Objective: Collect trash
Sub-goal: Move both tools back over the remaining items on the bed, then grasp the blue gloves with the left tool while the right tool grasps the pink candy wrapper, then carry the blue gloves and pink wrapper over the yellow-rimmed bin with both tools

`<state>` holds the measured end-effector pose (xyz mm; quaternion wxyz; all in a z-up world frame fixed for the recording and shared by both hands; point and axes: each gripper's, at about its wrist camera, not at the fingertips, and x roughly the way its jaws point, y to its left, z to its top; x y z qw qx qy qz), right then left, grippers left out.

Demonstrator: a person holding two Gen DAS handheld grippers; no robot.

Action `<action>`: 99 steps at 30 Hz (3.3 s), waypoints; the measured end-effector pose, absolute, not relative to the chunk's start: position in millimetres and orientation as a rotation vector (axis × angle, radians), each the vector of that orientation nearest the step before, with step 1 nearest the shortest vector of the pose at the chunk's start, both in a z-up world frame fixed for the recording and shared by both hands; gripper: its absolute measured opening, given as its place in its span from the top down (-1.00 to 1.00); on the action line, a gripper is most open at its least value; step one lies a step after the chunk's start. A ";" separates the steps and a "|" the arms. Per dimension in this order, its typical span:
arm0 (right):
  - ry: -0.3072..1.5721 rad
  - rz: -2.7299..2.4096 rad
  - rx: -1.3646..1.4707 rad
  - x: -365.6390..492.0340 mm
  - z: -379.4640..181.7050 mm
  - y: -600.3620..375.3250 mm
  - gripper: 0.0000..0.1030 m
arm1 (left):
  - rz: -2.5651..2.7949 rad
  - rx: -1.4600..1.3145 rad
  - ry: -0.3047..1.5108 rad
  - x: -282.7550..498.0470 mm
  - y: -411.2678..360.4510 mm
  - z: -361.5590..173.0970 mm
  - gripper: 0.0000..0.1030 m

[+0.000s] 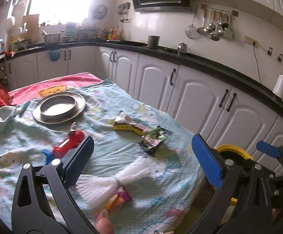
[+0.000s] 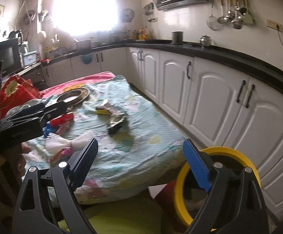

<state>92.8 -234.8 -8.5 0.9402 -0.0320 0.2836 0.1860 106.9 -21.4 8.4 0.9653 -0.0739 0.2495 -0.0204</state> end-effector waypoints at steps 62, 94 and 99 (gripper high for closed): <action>1.026 0.750 0.027 137.4 -107.0 -84.4 0.23 | 0.067 -0.437 0.800 125.8 131.3 -93.5 0.64; 0.828 0.683 0.074 138.3 -32.7 -157.4 0.67 | -0.081 -0.284 0.644 95.6 56.5 -4.5 0.87; 0.790 0.650 0.080 138.6 -21.5 -176.1 0.67 | -0.120 -0.267 0.649 96.6 37.7 -5.2 0.87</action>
